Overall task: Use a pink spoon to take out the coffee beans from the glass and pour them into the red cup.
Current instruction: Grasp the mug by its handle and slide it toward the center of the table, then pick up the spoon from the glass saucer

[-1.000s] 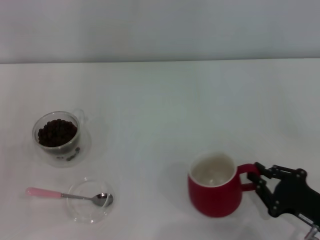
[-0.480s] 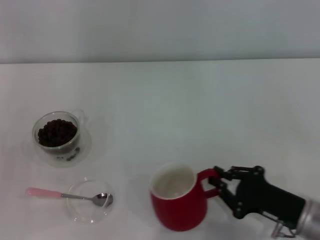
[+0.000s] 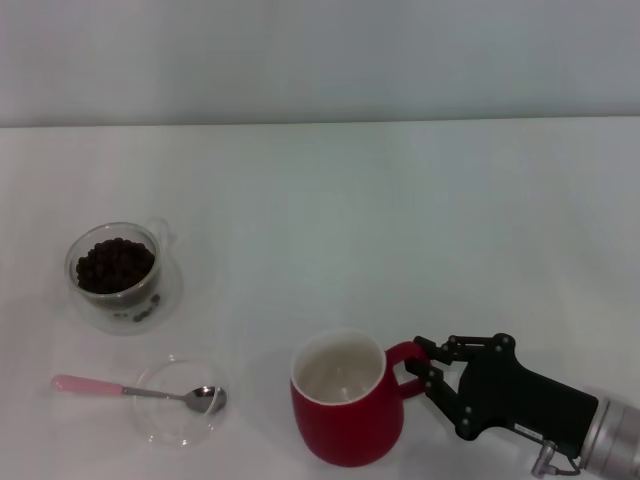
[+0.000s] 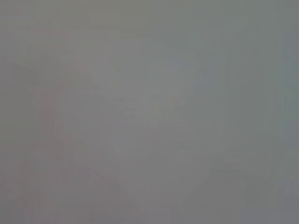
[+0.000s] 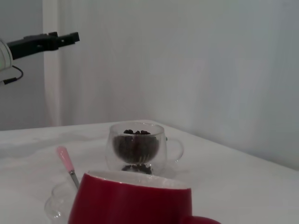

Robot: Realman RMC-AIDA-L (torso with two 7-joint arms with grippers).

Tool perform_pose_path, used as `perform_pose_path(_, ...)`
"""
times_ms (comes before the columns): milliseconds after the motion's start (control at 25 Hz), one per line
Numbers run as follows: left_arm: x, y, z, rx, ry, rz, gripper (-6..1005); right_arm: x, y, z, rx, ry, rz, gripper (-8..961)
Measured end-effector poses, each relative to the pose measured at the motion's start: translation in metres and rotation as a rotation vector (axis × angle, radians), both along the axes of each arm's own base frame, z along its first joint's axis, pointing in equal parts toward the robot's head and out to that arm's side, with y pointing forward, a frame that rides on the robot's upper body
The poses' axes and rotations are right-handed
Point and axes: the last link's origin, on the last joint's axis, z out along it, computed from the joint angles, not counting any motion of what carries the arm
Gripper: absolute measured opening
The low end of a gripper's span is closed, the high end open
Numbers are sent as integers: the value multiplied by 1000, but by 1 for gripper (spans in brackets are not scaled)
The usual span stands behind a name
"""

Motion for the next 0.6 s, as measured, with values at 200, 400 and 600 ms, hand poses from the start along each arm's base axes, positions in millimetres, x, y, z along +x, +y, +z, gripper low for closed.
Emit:
perform_pose_path(200,0,-1,0,2,2,0,887,6,-2,3,2,-10,-16,256)
perform_pose_path(400,0,-1,0,2,2,0,888,10,-2,7,21,-9,-40,335)
perform_pose_path(600,0,-1,1,3,3,1,888,13,-7,13,24,16,-36,454)
